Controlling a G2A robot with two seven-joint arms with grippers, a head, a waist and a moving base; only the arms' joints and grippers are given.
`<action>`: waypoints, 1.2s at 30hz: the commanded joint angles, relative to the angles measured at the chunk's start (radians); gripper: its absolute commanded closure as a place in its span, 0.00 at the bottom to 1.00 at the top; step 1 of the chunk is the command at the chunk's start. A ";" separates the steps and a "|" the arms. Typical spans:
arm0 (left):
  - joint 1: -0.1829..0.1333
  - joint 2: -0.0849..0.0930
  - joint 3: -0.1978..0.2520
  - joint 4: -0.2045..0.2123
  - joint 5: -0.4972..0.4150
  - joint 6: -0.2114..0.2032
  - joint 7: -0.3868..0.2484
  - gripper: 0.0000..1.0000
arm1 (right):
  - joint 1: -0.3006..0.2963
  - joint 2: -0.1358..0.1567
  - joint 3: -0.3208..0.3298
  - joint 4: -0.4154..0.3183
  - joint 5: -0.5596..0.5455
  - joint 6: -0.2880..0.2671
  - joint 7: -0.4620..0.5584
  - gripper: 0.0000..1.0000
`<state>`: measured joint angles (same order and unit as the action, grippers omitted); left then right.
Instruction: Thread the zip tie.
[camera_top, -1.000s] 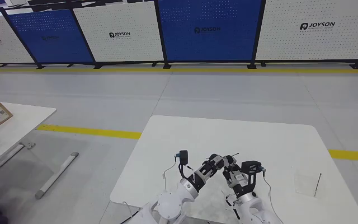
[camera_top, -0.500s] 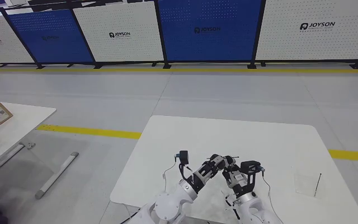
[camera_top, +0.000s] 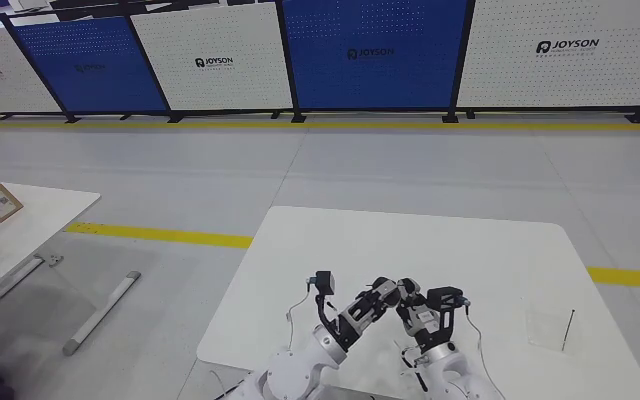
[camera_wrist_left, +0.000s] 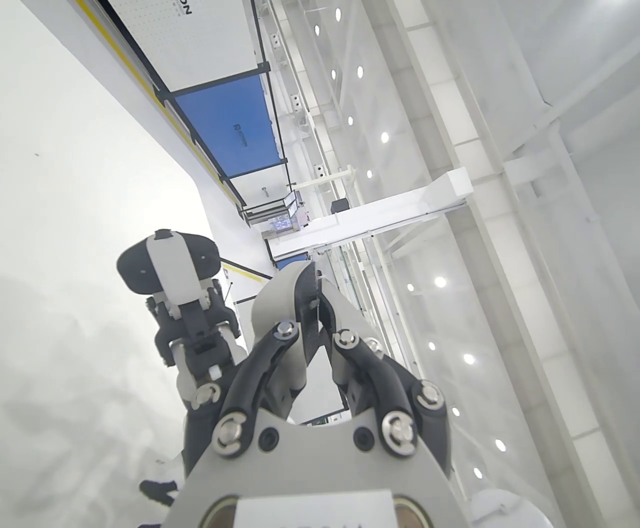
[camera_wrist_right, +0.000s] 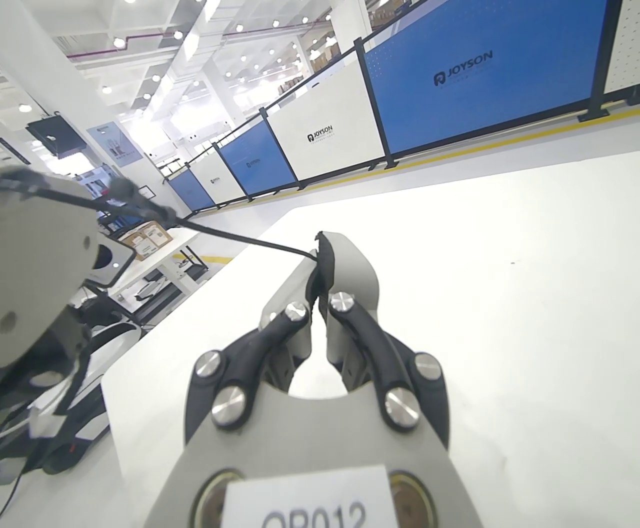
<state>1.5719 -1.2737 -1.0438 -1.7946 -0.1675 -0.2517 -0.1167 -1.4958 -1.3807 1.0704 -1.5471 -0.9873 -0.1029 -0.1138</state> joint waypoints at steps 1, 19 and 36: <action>0.008 0.001 -0.002 -0.007 0.002 -0.008 -0.001 1.00 | 0.000 0.000 -0.001 0.001 -0.002 0.002 0.000 1.00; -0.005 -0.001 -0.019 -0.013 -0.059 0.058 0.066 1.00 | -0.034 0.005 0.024 -0.030 -0.005 -0.037 -0.054 0.00; -0.040 0.004 -0.136 0.079 -0.111 0.160 0.127 1.00 | -0.304 0.050 0.286 -0.190 0.108 -0.190 -0.267 0.00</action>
<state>1.5311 -1.2697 -1.1788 -1.7155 -0.2792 -0.0994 0.0120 -1.8010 -1.3307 1.3577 -1.7379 -0.8786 -0.2943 -0.3815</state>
